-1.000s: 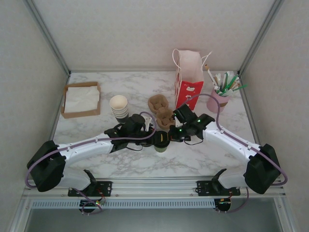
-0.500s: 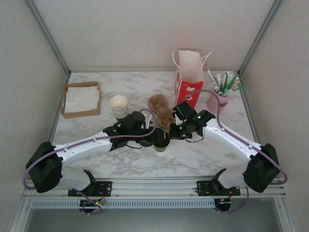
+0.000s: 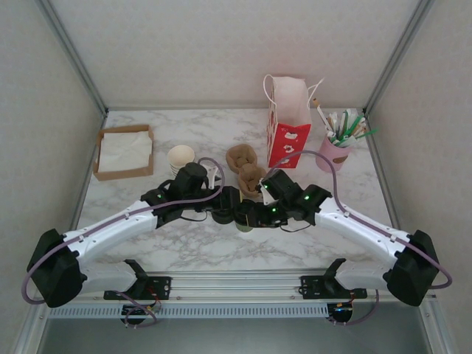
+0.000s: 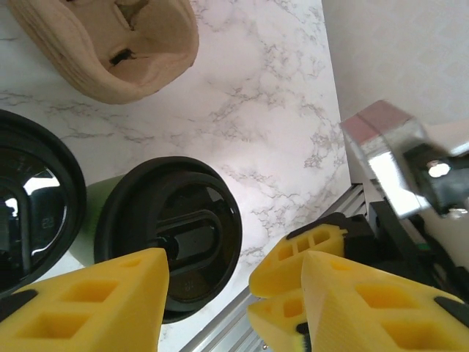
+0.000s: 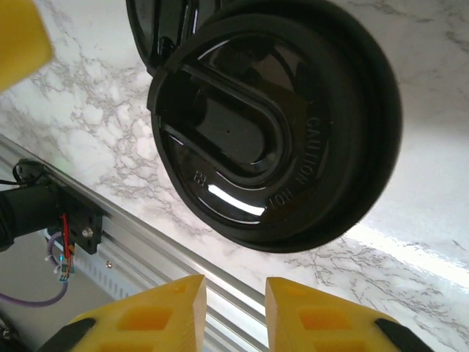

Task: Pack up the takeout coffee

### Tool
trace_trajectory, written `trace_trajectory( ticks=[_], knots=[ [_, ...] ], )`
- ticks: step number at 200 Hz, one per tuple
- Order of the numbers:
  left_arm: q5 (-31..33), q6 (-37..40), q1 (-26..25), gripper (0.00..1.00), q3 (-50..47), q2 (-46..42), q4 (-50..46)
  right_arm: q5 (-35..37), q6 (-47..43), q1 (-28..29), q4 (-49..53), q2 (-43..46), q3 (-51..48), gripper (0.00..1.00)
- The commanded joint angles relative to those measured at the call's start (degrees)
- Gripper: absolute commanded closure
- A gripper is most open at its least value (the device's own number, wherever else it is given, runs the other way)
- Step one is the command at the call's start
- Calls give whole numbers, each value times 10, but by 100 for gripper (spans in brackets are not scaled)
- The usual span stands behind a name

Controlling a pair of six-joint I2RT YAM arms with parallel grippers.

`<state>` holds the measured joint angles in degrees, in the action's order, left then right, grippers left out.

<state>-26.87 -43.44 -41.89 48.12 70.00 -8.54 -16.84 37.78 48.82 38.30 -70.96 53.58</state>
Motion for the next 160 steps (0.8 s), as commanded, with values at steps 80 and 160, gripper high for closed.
trace_trajectory(
  ticks=[80,160],
  knots=[
    [5,9,7,48,-19,-12,-7,136,-7,9,68,-67,48,69],
    [-3,5,7,48,-27,-10,5,186,-29,-12,112,-67,68,68]
  ],
)
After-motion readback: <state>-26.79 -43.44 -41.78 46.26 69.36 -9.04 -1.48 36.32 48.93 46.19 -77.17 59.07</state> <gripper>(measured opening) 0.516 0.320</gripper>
